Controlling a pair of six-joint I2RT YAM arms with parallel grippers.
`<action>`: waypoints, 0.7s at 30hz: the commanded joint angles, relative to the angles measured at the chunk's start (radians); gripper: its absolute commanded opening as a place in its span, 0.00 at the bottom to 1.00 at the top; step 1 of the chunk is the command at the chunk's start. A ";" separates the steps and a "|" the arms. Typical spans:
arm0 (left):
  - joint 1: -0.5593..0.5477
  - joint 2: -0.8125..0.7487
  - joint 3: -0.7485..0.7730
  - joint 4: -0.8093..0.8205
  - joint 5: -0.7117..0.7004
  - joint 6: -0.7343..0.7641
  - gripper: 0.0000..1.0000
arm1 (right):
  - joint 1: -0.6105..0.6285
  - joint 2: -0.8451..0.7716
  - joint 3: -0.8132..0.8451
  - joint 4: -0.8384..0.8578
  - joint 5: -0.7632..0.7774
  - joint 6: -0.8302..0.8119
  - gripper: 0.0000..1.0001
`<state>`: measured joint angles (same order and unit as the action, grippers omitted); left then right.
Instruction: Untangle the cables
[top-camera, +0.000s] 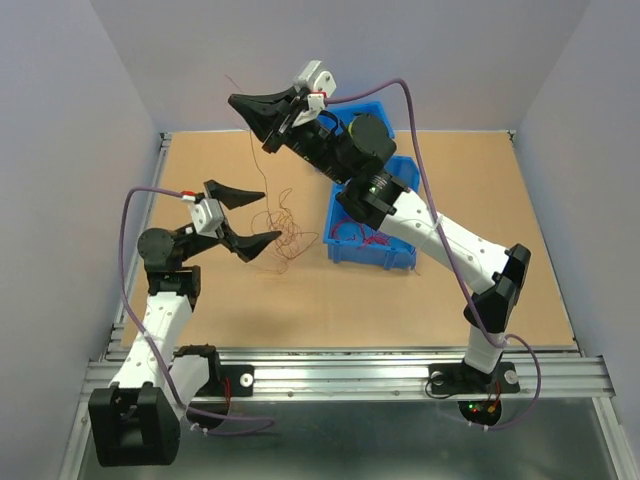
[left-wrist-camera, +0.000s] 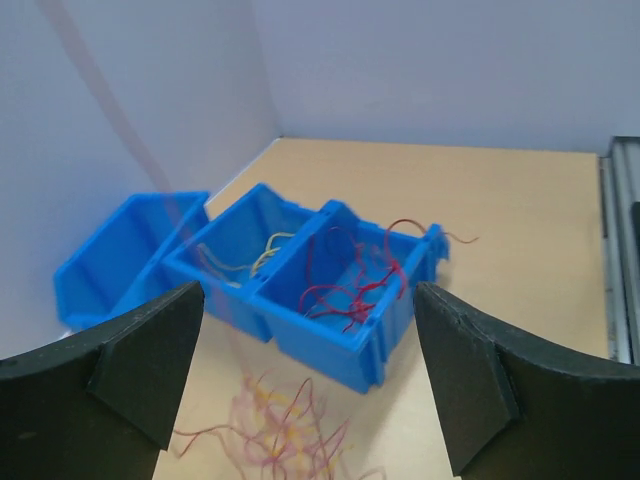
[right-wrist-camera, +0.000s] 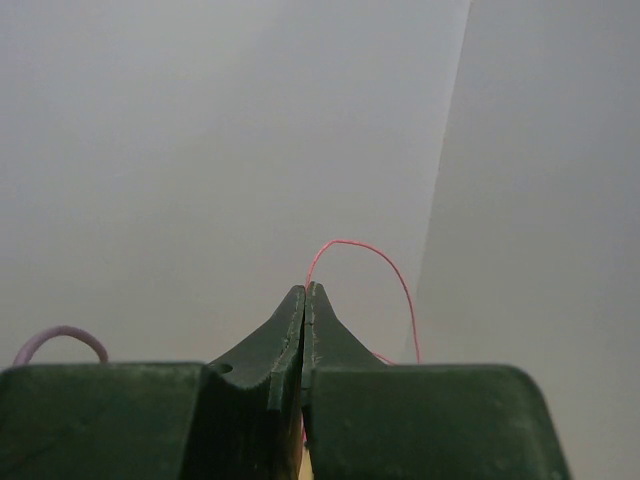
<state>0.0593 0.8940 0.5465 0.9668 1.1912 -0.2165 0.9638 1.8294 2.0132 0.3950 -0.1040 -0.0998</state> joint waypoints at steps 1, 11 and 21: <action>-0.127 0.028 0.000 0.102 -0.010 0.046 0.95 | 0.009 -0.036 -0.013 0.108 -0.066 0.074 0.00; -0.179 0.230 0.075 -0.100 -0.378 0.255 0.50 | 0.009 -0.041 0.062 0.179 -0.072 0.097 0.01; -0.222 0.485 0.223 -0.377 -0.540 0.454 0.43 | 0.009 0.002 0.332 0.306 0.029 0.135 0.01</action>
<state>-0.1440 1.3350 0.6853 0.6910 0.7807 0.1310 0.9638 1.8351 2.1895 0.5476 -0.1307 0.0204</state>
